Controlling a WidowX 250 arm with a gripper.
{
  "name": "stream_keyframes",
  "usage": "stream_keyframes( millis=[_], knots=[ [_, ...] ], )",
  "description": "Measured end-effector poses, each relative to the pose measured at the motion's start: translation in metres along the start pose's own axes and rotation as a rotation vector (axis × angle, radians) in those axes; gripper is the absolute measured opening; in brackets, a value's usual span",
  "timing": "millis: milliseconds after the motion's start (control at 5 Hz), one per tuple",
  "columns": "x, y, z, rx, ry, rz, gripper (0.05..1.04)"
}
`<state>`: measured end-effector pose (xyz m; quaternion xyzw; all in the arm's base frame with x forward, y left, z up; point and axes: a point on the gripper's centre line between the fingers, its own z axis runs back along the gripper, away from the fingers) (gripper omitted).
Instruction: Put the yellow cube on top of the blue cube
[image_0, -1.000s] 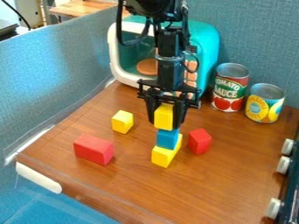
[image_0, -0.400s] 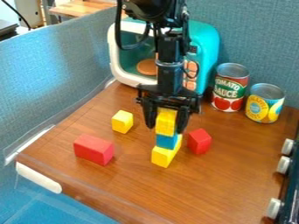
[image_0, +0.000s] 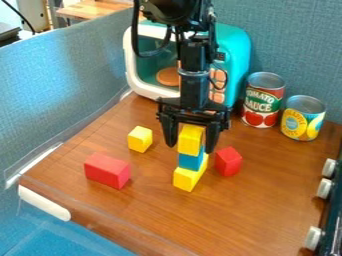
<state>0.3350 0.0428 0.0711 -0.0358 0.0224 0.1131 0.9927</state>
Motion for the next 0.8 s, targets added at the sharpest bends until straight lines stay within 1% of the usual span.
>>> stream_keyframes(
  millis=[200, 400, 600, 800],
  knots=[
    [-0.001, -0.002, 0.035, -0.022, -0.078, -0.025, 1.000],
    [0.001, -0.001, 0.049, -0.011, -0.086, -0.048, 1.000],
    [0.004, 0.004, 0.044, 0.017, -0.048, -0.048, 0.999],
    [0.005, -0.001, 0.038, 0.037, -0.023, -0.093, 0.999]
  ],
)
